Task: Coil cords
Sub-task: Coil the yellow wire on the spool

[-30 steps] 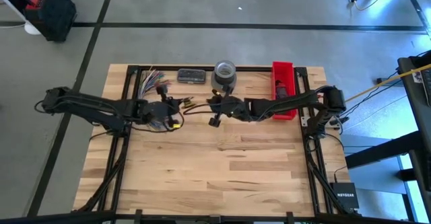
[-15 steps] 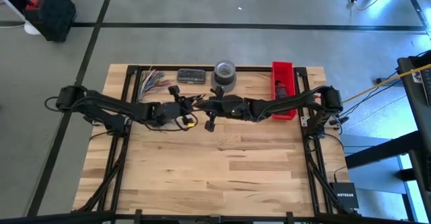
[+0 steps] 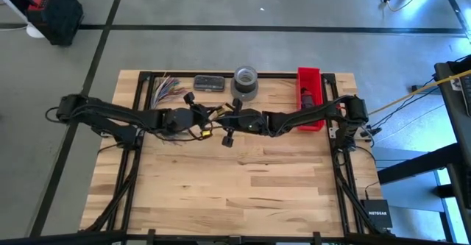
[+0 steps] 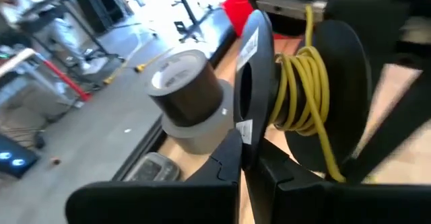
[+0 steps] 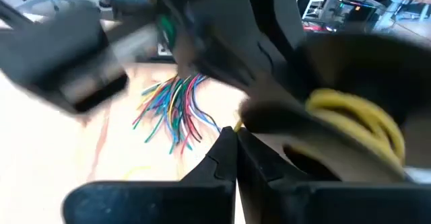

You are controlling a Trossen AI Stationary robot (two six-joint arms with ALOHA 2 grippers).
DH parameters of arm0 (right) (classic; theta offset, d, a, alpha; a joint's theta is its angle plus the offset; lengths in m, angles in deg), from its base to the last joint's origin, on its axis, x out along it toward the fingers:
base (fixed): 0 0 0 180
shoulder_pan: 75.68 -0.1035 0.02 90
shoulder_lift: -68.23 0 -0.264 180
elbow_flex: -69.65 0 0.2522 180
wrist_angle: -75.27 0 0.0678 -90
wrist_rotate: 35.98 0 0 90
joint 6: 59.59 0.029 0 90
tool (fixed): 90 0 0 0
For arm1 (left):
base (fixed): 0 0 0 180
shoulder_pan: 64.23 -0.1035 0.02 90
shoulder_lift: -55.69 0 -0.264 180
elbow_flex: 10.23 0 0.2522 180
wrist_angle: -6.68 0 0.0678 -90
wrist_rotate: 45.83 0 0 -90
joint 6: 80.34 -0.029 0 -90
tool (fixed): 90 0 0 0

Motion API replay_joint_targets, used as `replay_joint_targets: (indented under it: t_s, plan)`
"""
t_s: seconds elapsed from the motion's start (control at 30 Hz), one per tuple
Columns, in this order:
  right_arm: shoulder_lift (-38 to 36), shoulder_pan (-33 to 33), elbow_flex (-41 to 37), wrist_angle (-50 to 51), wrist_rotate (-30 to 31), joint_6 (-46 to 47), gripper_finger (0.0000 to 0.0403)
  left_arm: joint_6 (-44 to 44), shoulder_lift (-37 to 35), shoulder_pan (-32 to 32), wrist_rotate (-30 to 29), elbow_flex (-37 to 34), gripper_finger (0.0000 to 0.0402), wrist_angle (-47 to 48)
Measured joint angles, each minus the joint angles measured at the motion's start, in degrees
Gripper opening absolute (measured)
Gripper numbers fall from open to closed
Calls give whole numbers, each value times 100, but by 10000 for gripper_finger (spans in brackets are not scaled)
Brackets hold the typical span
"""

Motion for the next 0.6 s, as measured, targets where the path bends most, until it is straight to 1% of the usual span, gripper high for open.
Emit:
replay_joint_targets:
  t_s: [0.2, 0.27, 0.43, 0.5, 0.6]
  plan:
    - [-60, -11, 15, 188, 290, -294, 3, 252, -589, 81, 345, 2, 0, 635]
    - [-71, -10, -21, 485, 478, -310, 3, 307, -762, 90, 482, 2, 0, 817]
    - [-58, 14, -25, 684, 524, -165, 6, 360, -906, 98, 634, 31, 0, 916]
    - [-66, 9, -15, 731, 555, -34, 19, 351, -871, 115, 718, 20, 0, 928]
    - [-77, 0, -31, 982, 614, 2, 59, 313, -889, 114, 715, 17, 0, 929]
